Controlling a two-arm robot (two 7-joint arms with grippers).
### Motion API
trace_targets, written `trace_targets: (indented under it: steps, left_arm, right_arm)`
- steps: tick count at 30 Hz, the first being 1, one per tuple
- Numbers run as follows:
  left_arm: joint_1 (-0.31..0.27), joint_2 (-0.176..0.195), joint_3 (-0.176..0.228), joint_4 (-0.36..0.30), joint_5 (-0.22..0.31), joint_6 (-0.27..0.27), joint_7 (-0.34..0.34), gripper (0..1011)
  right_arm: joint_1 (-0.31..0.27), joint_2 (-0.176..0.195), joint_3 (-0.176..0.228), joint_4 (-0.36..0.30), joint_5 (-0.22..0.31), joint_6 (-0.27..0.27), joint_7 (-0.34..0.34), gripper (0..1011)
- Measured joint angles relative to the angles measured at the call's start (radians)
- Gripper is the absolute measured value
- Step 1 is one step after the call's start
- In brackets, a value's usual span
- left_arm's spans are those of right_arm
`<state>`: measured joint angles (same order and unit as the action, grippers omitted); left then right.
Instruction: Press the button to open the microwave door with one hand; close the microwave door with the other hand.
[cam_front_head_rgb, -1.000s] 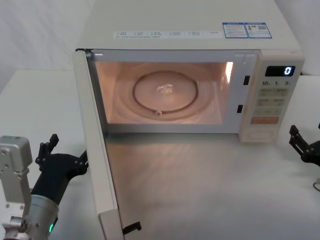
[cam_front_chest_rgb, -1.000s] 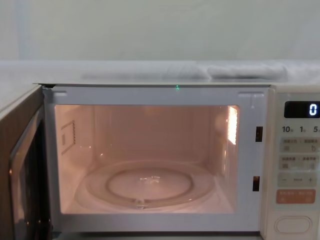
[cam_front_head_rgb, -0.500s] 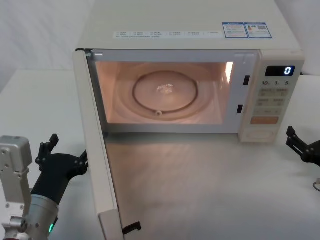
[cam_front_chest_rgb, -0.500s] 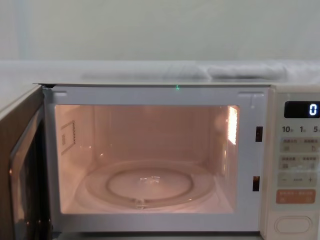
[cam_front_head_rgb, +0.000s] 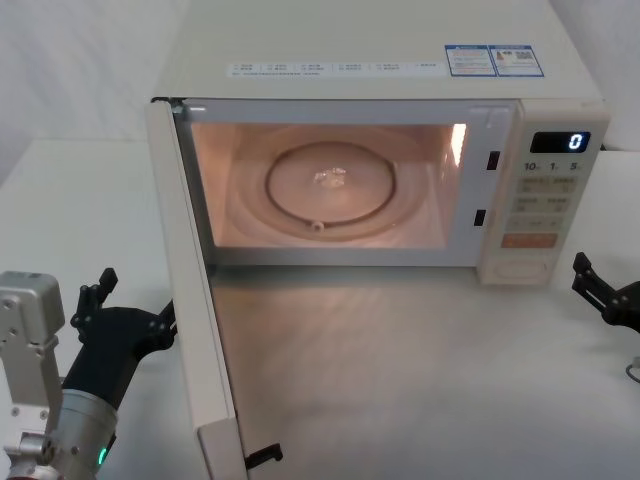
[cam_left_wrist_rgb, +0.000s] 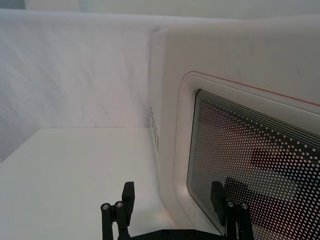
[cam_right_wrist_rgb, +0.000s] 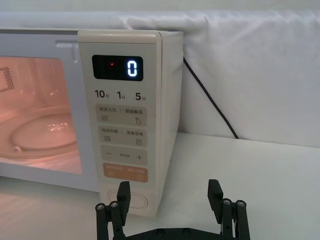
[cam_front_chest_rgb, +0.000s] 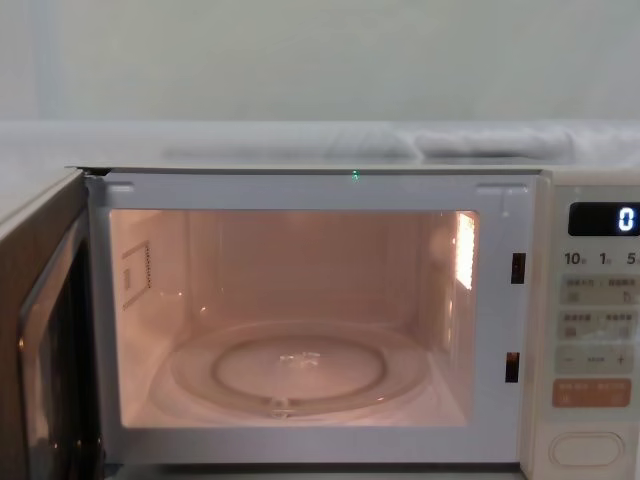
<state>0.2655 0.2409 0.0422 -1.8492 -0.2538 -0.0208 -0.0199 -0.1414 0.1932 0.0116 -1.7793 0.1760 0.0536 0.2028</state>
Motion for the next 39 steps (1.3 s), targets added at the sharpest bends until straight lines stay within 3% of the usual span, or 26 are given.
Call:
trace_targets:
  steps: [37, 39]
  left_arm:
    - [0.000, 0.000, 0.000, 0.000, 0.000, 0.000, 0.000, 1001]
    - [0.000, 0.000, 0.000, 0.000, 0.000, 0.000, 0.000, 962]
  right_arm:
    - [0.000, 0.000, 0.000, 0.000, 0.000, 0.000, 0.000, 1002]
    - [0.000, 0.000, 0.000, 0.000, 0.000, 0.000, 0.000, 1002]
